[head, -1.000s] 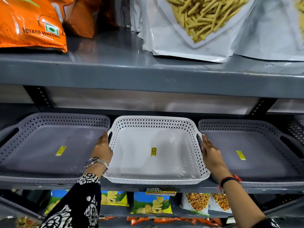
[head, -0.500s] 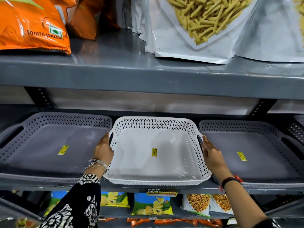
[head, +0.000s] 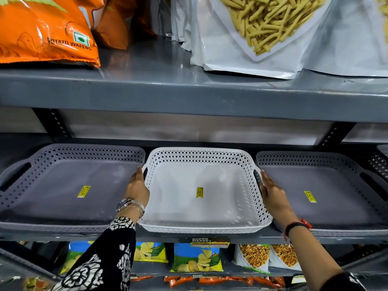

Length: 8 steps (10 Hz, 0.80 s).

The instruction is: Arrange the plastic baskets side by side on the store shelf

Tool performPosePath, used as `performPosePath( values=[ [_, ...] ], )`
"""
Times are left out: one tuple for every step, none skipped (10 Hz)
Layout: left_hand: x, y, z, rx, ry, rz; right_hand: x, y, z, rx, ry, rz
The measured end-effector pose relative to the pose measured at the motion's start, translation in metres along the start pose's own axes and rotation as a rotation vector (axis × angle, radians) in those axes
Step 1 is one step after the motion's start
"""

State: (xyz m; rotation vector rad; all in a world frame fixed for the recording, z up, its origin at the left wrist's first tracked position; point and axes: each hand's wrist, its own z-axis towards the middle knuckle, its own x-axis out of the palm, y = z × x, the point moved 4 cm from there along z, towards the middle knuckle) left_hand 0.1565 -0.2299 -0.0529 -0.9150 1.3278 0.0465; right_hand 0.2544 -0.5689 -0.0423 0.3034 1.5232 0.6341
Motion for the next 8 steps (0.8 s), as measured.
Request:
performPosePath(
  values=[
    [0.0,0.0,0.001,0.011,0.002,0.001,0.0,0.001,-0.001,0.005,0.008,0.002],
    [0.0,0.002,0.001,0.027,0.01,-0.008,-0.002,0.002,-0.002,0.013,0.018,0.003],
    [-0.001,0.001,0.002,0.036,0.017,0.0,-0.002,0.003,-0.002,0.013,0.018,0.002],
    [0.0,0.0,0.004,0.028,0.048,0.03,-0.002,0.003,0.0,0.031,0.021,0.002],
    [-0.002,0.0,0.005,0.045,0.036,0.115,-0.002,0.005,-0.001,0.032,0.039,-0.041],
    [-0.012,-0.004,0.001,0.12,-0.036,0.235,-0.006,0.01,-0.005,0.022,0.053,-0.178],
    [-0.019,-0.009,-0.007,0.2,-0.091,0.246,-0.009,0.016,-0.009,0.013,0.036,-0.235],
    [-0.03,-0.014,-0.029,0.322,-0.264,0.25,-0.018,0.024,-0.021,-0.069,-0.051,-0.251]
  ],
)
